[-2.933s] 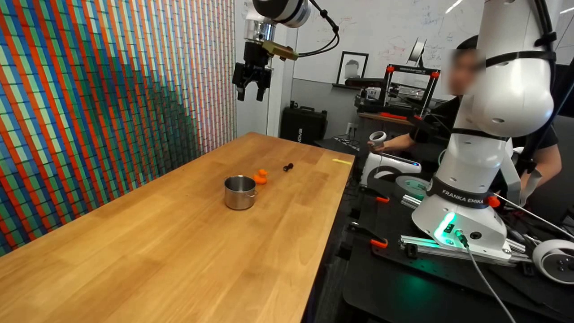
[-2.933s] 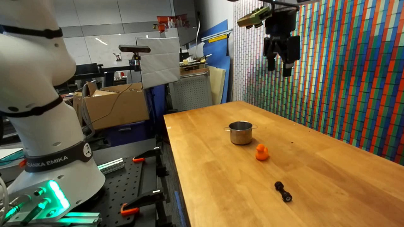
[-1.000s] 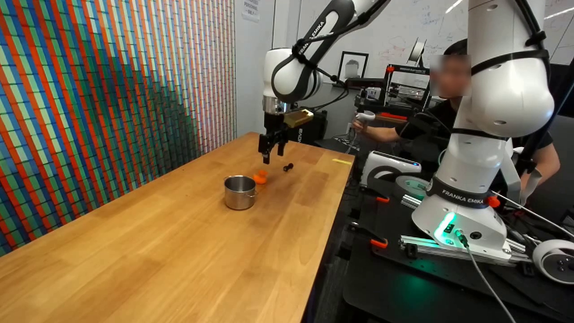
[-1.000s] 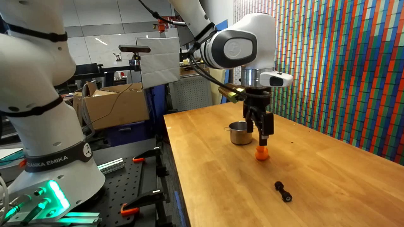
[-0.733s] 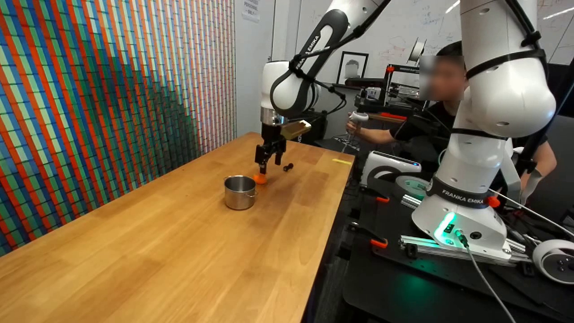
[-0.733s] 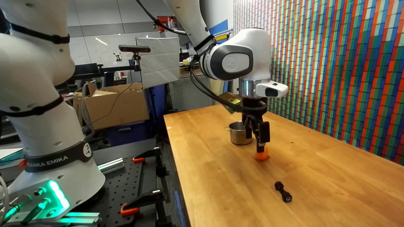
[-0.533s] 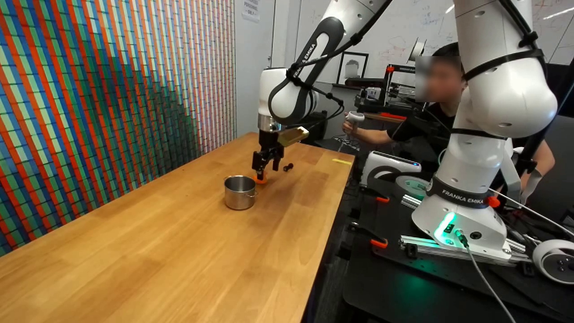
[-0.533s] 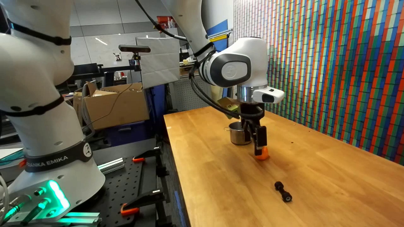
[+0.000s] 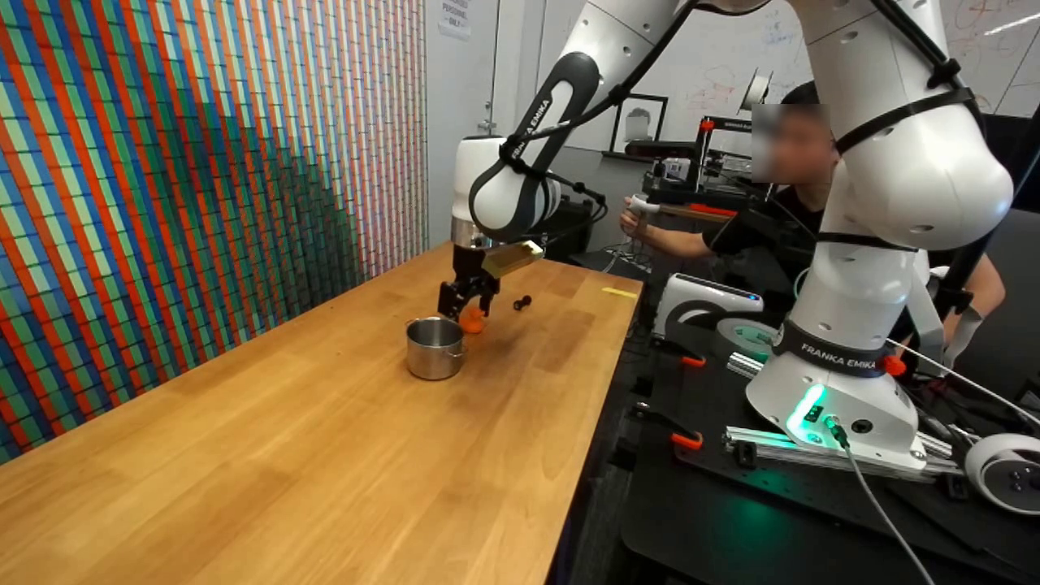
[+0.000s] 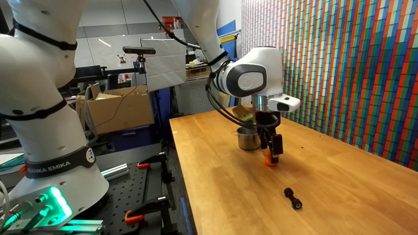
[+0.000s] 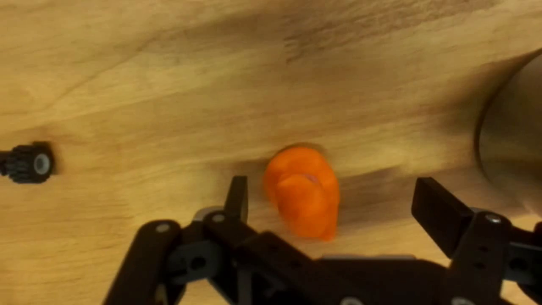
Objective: Put the orange duck in the pot
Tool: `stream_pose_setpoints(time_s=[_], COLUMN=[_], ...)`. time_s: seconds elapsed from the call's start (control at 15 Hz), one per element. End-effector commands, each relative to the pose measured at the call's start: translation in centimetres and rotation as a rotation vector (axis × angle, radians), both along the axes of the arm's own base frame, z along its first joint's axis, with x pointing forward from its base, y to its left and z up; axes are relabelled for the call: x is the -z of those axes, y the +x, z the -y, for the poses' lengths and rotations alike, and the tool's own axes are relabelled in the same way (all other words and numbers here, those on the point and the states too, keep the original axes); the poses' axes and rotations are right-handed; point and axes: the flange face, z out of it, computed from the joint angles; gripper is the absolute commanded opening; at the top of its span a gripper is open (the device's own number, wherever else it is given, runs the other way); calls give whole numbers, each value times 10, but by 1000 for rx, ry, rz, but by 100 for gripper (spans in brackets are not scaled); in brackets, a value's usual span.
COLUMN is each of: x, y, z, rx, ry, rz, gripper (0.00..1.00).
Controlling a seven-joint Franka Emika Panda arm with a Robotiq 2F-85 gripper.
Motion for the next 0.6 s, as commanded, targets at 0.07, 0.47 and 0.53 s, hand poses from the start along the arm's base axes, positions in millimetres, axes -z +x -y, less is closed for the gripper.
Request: stream_pose_setpoints(time_s=[0.07, 0.47, 0.53], x=[3, 12, 8], y=[15, -3, 0], z=[9, 16, 19], rx=[56, 119, 132], ry=[12, 71, 75], rz=[23, -55, -57], gripper=[66, 19, 17])
